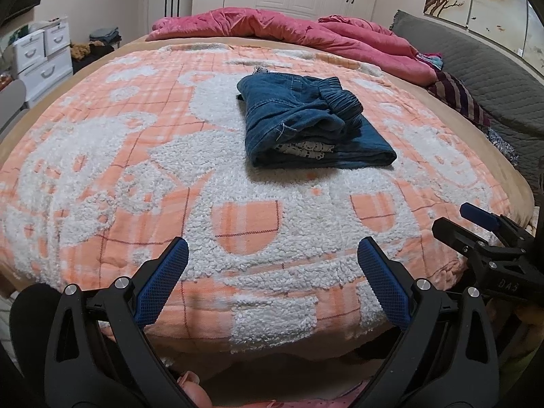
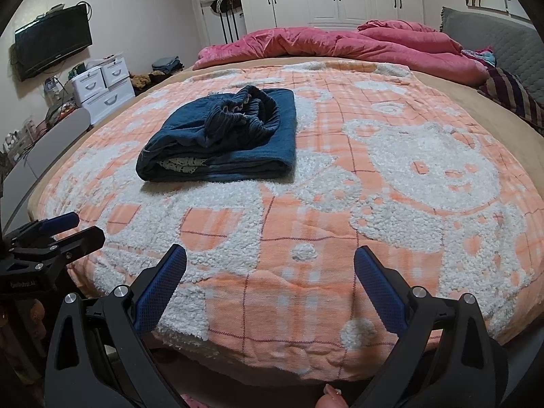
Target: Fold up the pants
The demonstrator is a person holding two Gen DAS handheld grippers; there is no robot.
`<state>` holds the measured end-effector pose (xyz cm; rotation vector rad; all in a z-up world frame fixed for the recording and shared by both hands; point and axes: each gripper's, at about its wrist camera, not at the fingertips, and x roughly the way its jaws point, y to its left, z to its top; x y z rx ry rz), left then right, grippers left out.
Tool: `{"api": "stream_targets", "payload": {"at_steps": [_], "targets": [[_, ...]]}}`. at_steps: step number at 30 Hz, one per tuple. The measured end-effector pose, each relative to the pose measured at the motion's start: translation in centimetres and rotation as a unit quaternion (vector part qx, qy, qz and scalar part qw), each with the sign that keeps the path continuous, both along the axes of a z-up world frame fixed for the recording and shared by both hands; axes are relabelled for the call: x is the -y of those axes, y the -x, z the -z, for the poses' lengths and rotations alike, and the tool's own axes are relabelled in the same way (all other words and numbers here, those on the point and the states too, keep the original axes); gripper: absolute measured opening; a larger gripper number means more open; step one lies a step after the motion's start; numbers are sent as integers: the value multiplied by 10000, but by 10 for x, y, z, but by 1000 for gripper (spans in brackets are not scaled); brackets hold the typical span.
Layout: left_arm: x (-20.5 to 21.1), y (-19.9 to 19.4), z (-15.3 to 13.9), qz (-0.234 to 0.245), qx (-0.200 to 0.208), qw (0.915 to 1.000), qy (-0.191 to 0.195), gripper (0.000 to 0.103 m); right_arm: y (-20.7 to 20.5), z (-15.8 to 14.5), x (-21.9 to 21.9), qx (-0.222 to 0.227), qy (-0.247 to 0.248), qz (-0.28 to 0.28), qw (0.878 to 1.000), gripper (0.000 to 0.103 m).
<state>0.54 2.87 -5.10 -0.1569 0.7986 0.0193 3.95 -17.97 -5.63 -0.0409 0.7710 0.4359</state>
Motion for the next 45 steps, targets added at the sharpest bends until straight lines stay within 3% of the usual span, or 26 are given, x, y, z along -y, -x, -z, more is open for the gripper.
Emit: {"api": "stream_targets", "payload": {"at_steps": [45], "targets": [[-4, -1, 1, 103, -176, 9995, 241, 93, -1, 2, -1, -52, 155, 37, 9999, 98]]}}
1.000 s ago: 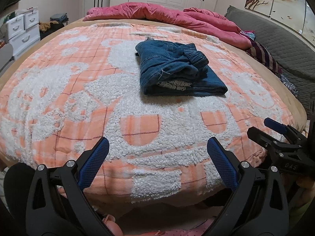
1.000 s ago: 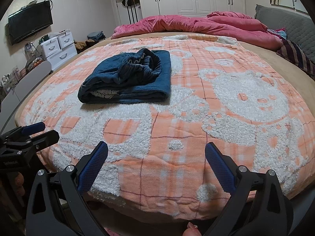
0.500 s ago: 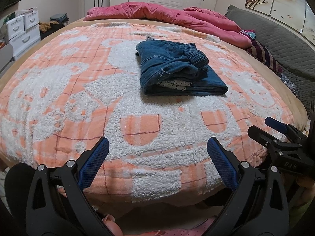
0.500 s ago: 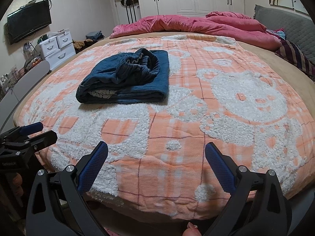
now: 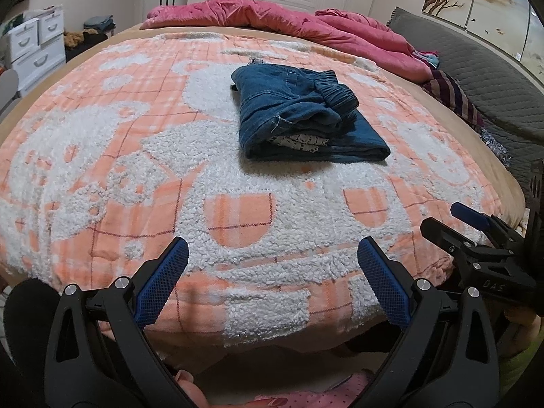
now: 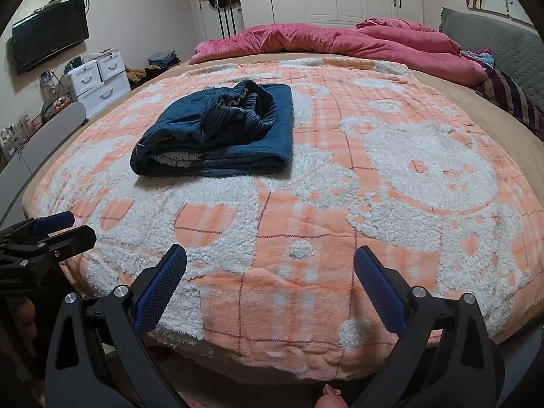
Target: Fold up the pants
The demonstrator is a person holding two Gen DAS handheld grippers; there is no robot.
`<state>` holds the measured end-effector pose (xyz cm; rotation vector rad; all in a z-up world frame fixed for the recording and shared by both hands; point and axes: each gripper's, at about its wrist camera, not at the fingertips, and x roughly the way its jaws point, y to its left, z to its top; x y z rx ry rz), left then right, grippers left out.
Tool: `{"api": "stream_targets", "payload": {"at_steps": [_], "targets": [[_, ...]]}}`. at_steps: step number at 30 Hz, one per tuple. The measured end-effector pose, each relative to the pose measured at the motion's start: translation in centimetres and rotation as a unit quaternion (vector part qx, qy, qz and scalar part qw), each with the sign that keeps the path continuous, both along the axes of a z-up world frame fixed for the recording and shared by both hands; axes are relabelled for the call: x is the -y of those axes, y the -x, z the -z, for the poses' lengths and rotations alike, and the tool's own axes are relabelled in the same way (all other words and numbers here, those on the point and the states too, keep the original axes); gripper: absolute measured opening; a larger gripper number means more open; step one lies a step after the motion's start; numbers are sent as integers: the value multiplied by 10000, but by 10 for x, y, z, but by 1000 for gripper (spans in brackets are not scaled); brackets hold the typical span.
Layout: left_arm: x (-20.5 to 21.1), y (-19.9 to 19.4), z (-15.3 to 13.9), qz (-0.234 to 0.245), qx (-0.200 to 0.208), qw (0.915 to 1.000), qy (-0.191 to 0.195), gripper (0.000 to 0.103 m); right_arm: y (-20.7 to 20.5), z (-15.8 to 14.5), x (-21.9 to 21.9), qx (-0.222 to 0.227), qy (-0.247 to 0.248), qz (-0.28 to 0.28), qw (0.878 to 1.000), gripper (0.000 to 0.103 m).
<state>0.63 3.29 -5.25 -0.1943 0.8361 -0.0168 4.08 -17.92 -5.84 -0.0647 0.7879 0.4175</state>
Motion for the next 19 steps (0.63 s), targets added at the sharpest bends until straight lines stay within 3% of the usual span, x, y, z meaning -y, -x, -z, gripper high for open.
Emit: {"api": "stream_targets", "payload": {"at_steps": [5, 10, 13, 17, 19], "targets": [[-6, -4, 3, -221, -45, 9997, -64, 93, -2, 0, -1, 2, 24, 14, 10000, 98], [-25, -7, -5, -397, 231, 9989, 118, 93, -15, -1, 8, -1, 67, 123, 9999, 98], [-57, -23, -11, -620, 94, 9970, 445, 94, -38, -8, 26, 5, 235, 423, 9988, 98], [-121, -69, -7, -1103, -370, 9932, 11, 94, -107, -18, 87, -223, 252, 1254, 9915, 98], [-165, -96, -2, -1451, -624, 9874, -30, 94, -140, -21, 117, -197, 349, 1640, 9856, 99]]}}
